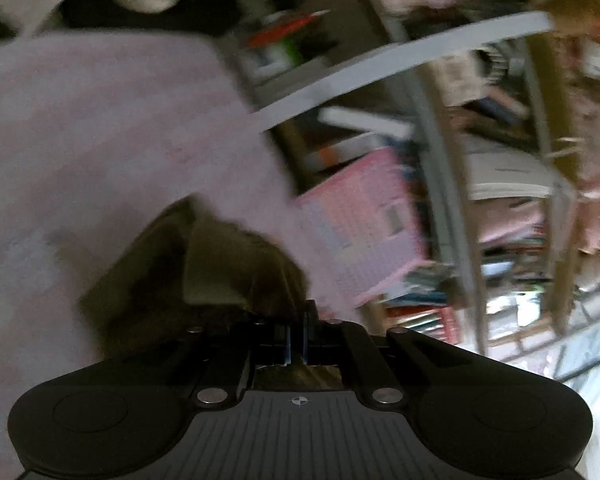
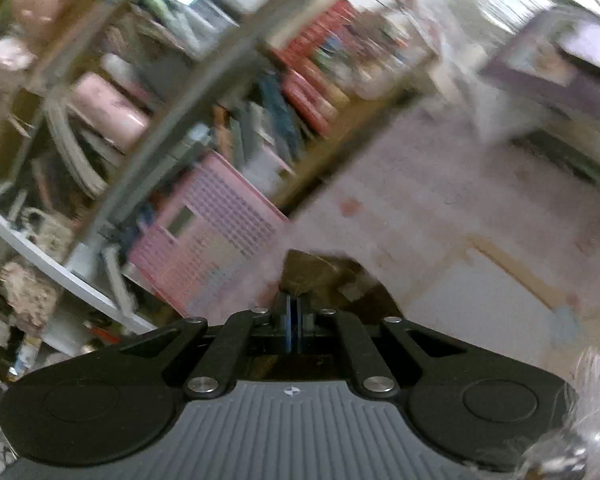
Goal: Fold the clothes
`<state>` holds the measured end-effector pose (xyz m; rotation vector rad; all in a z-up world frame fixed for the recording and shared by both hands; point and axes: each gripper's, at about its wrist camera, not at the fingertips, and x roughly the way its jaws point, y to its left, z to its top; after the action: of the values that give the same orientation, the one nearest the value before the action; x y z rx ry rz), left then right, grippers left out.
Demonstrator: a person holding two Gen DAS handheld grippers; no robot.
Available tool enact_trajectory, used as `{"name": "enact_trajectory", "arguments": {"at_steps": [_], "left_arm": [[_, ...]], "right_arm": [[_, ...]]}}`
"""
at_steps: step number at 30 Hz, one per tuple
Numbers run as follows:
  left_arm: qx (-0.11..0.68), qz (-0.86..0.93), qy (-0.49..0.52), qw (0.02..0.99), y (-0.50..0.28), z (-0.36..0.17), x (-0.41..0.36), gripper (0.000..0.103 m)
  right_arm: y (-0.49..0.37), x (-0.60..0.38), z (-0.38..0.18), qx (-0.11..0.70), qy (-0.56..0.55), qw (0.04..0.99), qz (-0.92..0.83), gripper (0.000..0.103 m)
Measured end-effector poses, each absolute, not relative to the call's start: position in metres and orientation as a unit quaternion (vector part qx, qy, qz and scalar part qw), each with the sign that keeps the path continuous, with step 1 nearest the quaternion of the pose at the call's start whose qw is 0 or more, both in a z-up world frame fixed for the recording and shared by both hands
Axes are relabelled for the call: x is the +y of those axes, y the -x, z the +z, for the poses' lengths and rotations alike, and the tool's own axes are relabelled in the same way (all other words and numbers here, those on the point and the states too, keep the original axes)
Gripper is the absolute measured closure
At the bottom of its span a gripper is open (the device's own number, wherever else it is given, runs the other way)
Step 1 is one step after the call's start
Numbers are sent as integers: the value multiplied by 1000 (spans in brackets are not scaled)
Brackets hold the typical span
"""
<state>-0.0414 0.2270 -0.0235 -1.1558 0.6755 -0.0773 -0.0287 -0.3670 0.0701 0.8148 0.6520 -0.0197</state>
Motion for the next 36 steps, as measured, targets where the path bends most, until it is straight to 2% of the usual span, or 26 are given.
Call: {"name": "enact_trajectory", "arguments": {"at_steps": [4, 7, 13, 17, 19, 25, 29, 30, 31, 33, 34, 36], "left_arm": [[363, 5, 543, 758, 54, -65, 223, 100], [357, 7, 548, 756, 55, -69, 224, 100], [335, -29, 524, 783, 36, -38, 224, 100], [292, -73, 503, 810, 32, 1, 223, 100], [294, -73, 505, 808, 37, -3, 223, 100], [360, -16, 526, 770, 52, -59, 222, 100], [361, -11, 518, 775, 54, -60, 224, 98], [361, -10, 515, 777, 55, -59, 224, 94], [361, -7, 515, 778, 55, -58, 224, 93], [358, -2, 519, 777, 56, -57, 226, 87], [355, 1, 523, 775, 57, -58, 227, 86], [343, 7, 536, 772, 62, -59, 230, 86]], "right_arm": [[42, -372, 3, 410, -406, 813, -70, 100], [51, -372, -18, 420, -421, 799, -90, 100], [39, -368, 0, 408, -401, 816, -78, 100], [33, -366, 50, 334, -398, 854, -30, 100], [37, -364, 58, 323, -378, 867, -28, 100], [42, -364, -4, 421, -369, 824, -89, 99], [48, -359, -14, 419, -376, 820, -101, 98], [49, -358, -12, 418, -373, 822, -103, 98], [49, -357, -9, 415, -369, 825, -106, 96], [52, -356, -2, 406, -360, 831, -122, 83], [54, -354, 2, 398, -352, 837, -132, 73], [58, -349, 12, 382, -330, 850, -149, 69]]}}
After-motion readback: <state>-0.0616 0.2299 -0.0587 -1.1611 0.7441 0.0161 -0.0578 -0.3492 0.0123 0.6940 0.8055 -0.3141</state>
